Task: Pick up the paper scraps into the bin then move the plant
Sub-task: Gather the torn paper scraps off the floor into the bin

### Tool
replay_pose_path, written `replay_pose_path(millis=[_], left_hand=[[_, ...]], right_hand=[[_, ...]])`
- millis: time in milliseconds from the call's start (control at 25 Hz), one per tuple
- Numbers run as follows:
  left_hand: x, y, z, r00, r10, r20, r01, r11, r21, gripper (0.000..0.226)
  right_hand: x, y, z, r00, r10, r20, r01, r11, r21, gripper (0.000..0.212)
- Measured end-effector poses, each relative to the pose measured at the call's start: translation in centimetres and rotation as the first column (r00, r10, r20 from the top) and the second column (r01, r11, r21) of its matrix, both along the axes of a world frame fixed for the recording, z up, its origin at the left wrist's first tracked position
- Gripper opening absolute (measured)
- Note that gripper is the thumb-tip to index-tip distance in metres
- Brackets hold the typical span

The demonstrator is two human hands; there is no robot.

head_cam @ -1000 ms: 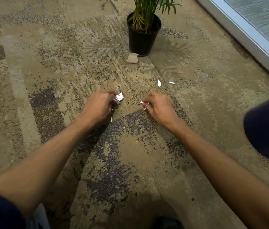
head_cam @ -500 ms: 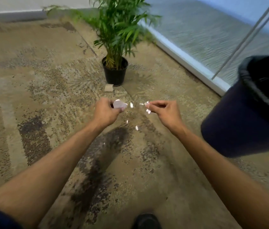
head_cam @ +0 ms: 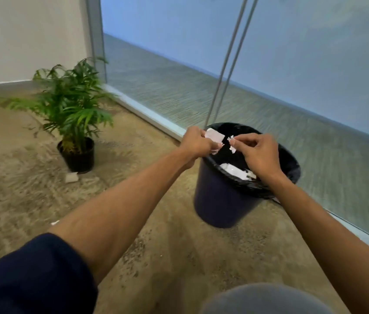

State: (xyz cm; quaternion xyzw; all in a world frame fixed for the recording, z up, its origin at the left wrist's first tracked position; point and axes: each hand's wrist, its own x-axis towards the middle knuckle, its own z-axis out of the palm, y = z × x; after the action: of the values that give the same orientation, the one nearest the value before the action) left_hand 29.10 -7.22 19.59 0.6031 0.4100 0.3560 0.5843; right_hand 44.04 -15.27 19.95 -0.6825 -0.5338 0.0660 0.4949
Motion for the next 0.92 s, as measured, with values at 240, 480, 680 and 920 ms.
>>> replay_pose_path(millis=[240, 480, 680, 920], left_hand=[[9.3, -1.2, 2.0, 0.937, -0.298, -0.184, 0.280, 0.953, -0.116, 0.037], [8.9, -0.2, 0.9, 0.936, -0.145, -0.322, 0.211, 0.961, 0.181, 0.027], [0.0, 0.2, -1.8, 0.971, 0.070, -0.229, 0.061, 0.853, 0.519, 0.017], [-11.6, 1.9, -6.8, 0.981, 0.191, -0.024, -0.172, 0.926, 0.335, 0.008]], right_hand=[[7.2, -1.2, -0.1, 0.977, -0.079, 0.198, 0.136, 0.946, -0.295, 0.027], [6.2, -1.9, 0.2, 0.934, -0.154, 0.322, 0.218, 0.961, -0.172, 0.022], [-0.7, -0.7, -0.3, 0.954, 0.008, 0.300, -0.021, 0.999, 0.043, 0.015], [-11.2, 2.4, -4.7, 0.934, 0.224, 0.280, -0.257, 0.962, 0.087, 0.011]])
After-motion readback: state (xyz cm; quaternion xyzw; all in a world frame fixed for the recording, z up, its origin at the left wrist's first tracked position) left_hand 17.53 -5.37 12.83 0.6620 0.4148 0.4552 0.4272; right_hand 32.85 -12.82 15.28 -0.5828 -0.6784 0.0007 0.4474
